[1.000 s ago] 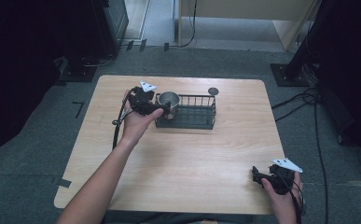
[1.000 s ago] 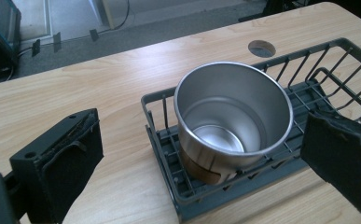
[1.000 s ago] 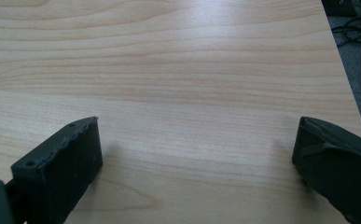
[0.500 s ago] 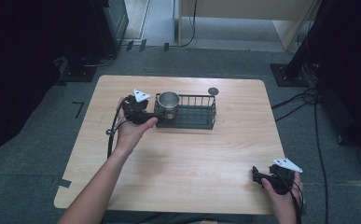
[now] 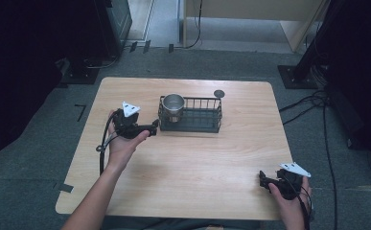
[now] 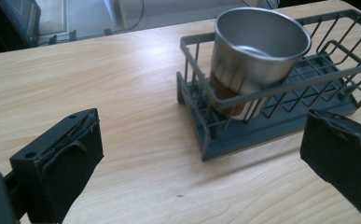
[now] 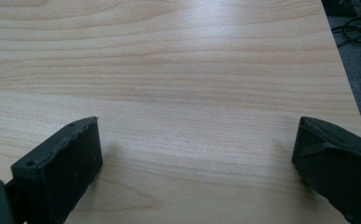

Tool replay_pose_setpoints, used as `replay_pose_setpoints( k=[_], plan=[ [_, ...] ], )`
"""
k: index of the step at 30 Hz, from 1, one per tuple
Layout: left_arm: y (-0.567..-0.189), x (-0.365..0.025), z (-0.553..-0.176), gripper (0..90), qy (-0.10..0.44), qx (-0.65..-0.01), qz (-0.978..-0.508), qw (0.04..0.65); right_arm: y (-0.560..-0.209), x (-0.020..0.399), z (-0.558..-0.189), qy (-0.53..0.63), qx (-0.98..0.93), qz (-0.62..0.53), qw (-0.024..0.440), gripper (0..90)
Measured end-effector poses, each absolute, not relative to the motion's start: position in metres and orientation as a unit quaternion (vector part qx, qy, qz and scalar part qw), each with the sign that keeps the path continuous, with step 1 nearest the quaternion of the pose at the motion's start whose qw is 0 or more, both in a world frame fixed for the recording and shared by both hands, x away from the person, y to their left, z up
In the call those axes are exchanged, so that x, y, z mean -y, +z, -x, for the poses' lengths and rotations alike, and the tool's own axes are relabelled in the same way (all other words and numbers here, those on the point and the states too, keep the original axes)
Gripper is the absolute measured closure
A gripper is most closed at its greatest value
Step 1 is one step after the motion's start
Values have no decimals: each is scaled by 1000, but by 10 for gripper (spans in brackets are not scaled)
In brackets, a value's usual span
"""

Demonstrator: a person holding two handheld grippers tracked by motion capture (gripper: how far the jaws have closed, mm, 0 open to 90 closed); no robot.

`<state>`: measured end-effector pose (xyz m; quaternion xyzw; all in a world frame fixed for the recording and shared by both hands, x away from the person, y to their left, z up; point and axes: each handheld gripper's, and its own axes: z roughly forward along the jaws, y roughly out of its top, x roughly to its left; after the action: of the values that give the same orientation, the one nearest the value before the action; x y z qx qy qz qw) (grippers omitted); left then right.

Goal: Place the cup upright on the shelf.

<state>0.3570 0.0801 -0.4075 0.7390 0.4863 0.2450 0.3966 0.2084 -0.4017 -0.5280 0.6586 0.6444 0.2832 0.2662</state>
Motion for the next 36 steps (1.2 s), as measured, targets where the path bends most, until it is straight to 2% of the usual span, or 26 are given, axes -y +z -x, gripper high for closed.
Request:
replay_pose_setpoints(
  k=[20,36],
  plan=[
    [-442,-126,-323,0,245,-523,-716,392,-528,402,-208,283,-644,-659,266,9],
    [-484,-169,-299,0,246,-566,-704,352,-528,402,-208,283,-644,-659,266,9]
  ],
)
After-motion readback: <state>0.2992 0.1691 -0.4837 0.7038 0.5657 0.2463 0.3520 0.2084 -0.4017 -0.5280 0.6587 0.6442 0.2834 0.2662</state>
